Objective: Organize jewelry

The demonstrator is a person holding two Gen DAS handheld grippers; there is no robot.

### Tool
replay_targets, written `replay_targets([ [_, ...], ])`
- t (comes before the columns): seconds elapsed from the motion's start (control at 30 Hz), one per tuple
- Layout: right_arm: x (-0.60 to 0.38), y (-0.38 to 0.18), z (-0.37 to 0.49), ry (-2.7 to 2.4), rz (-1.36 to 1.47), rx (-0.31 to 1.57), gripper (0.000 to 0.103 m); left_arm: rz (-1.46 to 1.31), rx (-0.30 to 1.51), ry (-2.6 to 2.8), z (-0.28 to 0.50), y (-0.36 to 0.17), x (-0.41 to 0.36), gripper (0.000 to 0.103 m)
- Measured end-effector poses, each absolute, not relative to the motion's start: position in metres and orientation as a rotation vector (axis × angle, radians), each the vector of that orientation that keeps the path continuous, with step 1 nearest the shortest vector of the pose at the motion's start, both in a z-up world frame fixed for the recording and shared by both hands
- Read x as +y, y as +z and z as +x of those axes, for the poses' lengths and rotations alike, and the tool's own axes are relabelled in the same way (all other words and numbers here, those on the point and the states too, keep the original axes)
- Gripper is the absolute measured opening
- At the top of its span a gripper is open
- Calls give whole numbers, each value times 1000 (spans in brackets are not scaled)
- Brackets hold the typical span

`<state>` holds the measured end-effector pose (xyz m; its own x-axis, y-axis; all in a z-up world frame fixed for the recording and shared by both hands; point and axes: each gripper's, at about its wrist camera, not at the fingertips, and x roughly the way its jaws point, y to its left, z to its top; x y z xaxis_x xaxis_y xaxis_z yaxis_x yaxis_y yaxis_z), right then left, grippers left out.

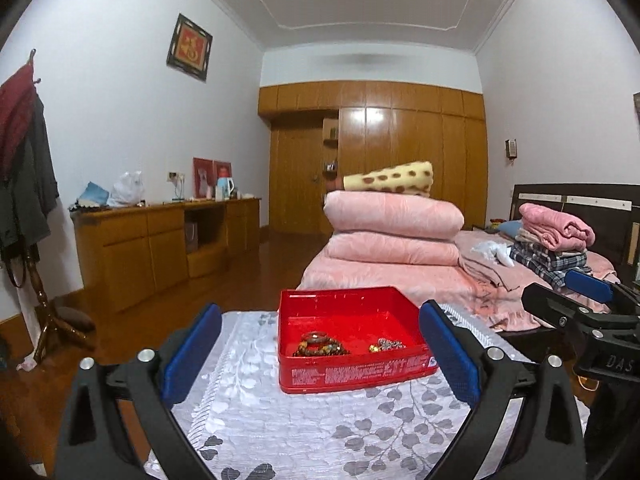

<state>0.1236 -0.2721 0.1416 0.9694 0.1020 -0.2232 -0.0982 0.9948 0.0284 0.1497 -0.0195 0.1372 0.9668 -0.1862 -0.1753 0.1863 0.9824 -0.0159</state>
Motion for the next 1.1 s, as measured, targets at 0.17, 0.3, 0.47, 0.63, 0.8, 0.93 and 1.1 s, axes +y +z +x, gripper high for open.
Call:
replay_targets([
  [0.17,-270,144,112,106,10,199,97,-3,149,-192,137,143,-18,97],
  [0.3,-267,145,106,101,-7,187,97,-6,141,-198,132,146,-19,97],
  [0.47,-266,150,97,105,-3,162,97,0,130,-208,127,150,-21,97],
  [0.63,-267,155,92,102,-5,143,97,-6,120,-211,120,154,-18,97],
  [0.8,-267,156,89,102,-6,137,97,-10,109,-216,115,158,-17,97],
  [0.93,-267,156,89,102,-6,137,97,-6,97,-217,112,161,-18,97],
  [1.1,-266,157,88,103,-6,136,97,-7,91,-220,110,163,-19,97],
])
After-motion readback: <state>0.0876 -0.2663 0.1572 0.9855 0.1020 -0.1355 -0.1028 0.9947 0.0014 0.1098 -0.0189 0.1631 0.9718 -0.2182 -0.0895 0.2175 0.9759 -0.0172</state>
